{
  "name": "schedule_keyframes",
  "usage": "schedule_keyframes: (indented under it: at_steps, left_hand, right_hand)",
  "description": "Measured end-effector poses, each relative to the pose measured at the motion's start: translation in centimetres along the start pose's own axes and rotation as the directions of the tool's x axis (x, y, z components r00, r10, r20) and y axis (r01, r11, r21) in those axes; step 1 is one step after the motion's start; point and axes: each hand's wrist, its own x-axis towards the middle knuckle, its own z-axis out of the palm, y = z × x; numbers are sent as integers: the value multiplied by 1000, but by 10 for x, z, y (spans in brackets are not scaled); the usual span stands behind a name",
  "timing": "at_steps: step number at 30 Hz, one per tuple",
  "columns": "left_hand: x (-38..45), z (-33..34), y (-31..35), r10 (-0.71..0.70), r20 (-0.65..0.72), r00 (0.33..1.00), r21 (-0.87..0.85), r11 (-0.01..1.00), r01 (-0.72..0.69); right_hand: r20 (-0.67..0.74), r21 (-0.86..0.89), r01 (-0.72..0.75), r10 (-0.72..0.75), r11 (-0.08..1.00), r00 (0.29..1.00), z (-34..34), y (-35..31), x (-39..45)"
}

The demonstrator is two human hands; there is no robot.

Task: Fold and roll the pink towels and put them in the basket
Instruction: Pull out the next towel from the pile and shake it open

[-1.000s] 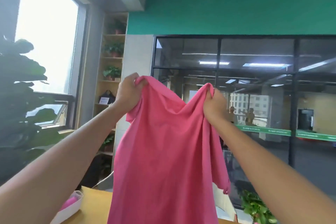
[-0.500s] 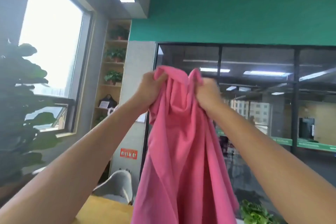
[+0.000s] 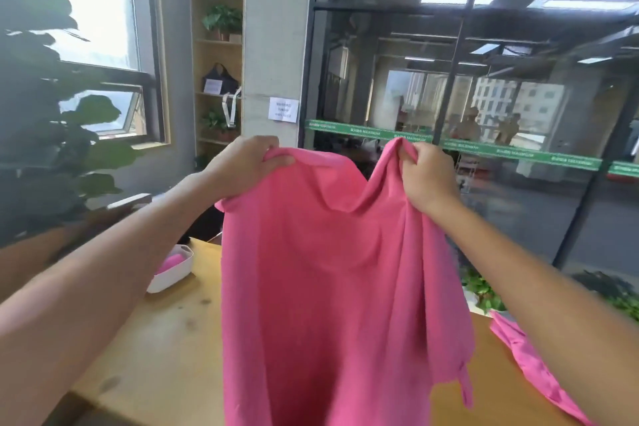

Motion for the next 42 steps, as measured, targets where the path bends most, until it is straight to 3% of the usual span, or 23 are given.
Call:
schedule_keyframes:
  at_steps: [5, 9, 12, 14, 18, 20, 23, 28, 33, 36, 39, 42]
  left_hand:
    - [-1, 51, -53, 38, 96, 995, 76, 996, -45]
    - [9, 85, -114, 75, 192, 979, 249, 961, -123]
    - [29, 102, -170, 178, 239, 954, 544, 789, -284]
    - [45, 112, -209, 207, 309, 928, 623, 694, -362]
    - [71, 144, -269, 157, 377, 913, 643, 665, -380]
    - [82, 171, -285, 143, 420, 896, 596, 702, -391]
    - [95, 215, -308, 132, 454, 881, 553, 733, -395]
    - [120, 278, -341, 113, 481, 870, 558, 725, -403]
    - [141, 352, -371, 42, 535, 844, 570, 720, -397]
    - [155, 407, -388, -86, 585, 806, 597, 718, -356]
    - [160, 468, -411, -162, 560, 812, 631, 719, -292]
    - [137, 531, -436, -274, 570, 774, 603, 780, -168]
  right_hand:
    - [94, -87, -52, 60, 995, 994, 73, 31, -27]
    - [132, -303, 49, -9, 952, 991, 122, 62, -31]
    - [247, -587, 211, -75, 781, 966, 151, 97, -22]
    - [321, -724, 259, -20, 640, 947, 165, 121, -15]
    - [381, -820, 283, 107, 498, 918, 192, 159, -12]
    - [437, -841, 313, 213, 442, 874, 212, 171, -14]
    - [474, -825, 320, 262, 466, 841, 244, 188, -15]
    - [543, -749, 402, 141, 526, 828, 290, 225, -3]
    - [688, -647, 548, 96, 530, 720, 349, 293, 16]
    - [742, -613, 582, 135, 534, 657, 397, 339, 27]
    - [702, -664, 484, 252, 570, 667, 451, 384, 24]
    - [581, -729, 228, 409, 645, 704, 502, 420, -12]
